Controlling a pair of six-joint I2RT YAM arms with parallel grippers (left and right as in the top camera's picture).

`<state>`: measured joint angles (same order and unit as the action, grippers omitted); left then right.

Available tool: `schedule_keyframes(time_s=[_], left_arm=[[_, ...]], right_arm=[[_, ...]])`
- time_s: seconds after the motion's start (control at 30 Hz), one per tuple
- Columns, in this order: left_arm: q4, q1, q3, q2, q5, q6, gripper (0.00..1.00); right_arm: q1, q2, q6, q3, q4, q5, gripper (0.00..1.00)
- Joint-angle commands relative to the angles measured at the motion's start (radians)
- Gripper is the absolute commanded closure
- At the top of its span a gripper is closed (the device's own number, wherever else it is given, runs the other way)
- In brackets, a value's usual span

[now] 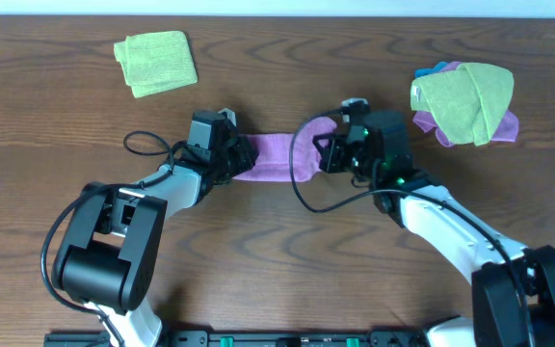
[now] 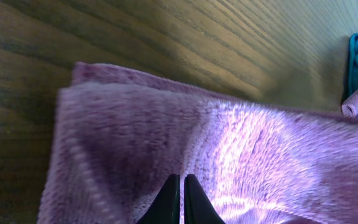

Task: Fold the cloth
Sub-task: 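Carry the right end of the strip leftward onto the left end with the right gripper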

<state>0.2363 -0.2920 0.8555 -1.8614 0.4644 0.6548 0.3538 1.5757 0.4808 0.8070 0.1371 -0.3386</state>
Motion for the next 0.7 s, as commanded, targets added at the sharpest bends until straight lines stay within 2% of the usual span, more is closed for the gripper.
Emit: schedule_keyframes(time_s=[0.0, 0.2, 0.67], left_arm=[[-0.003, 0.006, 0.018, -0.010, 0.011, 0.003, 0.94], [-0.028, 0.036, 0.018, 0.039, 0.035, -0.027, 0.94], [-0.240, 0.165, 0.018, 0.253, 0.022, -0.179, 0.94]], right_arm=[[0.036, 0.016, 0.020, 0.060, -0.023, 0.050, 0.99], [0.087, 0.086, 0.020, 0.130, -0.036, 0.055, 0.99], [0.189, 0.262, 0.032, 0.275, -0.044, 0.078, 0.99]])
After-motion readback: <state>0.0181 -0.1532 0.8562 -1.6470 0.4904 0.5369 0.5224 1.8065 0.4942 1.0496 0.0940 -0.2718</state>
